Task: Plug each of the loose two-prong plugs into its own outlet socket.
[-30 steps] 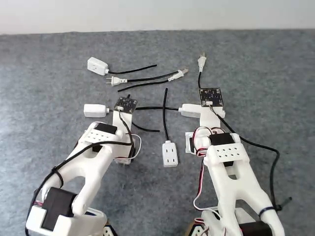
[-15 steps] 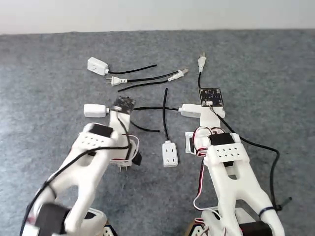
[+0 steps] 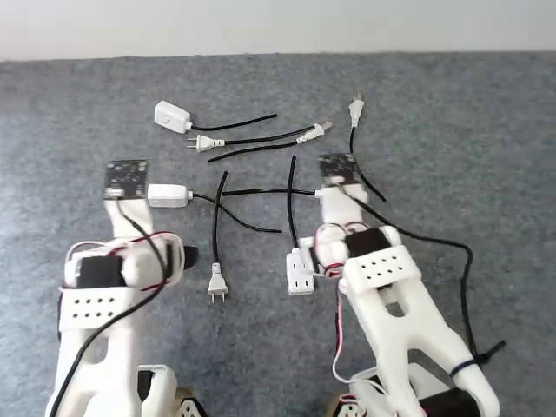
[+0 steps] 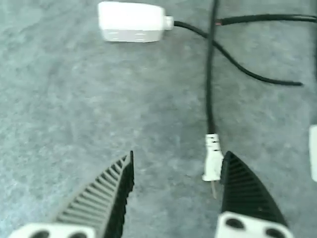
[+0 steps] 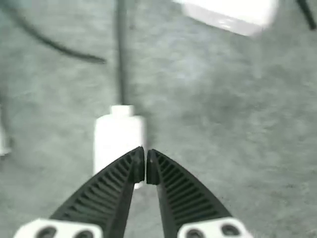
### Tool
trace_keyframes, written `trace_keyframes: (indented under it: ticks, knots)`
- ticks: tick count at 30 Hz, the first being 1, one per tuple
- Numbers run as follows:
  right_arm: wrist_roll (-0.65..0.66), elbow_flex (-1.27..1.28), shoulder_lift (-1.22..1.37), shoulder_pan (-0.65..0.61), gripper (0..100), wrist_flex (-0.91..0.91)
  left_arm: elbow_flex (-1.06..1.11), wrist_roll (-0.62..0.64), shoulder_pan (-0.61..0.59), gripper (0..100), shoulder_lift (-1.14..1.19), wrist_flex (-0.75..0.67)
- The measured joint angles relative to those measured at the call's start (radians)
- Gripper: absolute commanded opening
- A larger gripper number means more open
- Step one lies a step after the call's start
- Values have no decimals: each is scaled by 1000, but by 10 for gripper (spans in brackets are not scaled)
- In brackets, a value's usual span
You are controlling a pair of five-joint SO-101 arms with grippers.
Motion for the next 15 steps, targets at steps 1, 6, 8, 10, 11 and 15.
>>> trace_keyframes:
  ticks: [1, 6, 8, 10, 11, 15]
  knots:
    - [-3, -29, 0, -25, 10, 20, 0, 0, -23, 267, 12, 0]
    - [-60, -178, 86, -166, 13, 46, 0, 0, -126, 265, 87, -57]
    - [-81, -232, 141, -209, 15, 46, 0, 2, -172, 265, 123, -92]
    - [-107, -290, 216, -245, 16, 46, 0, 2, -204, 265, 160, -123]
    - [-118, -321, 259, -265, 16, 48, 0, 2, -216, 265, 180, -138]
    - [-164, -463, 451, -341, 17, 91, 0, 2, -224, 265, 253, -189]
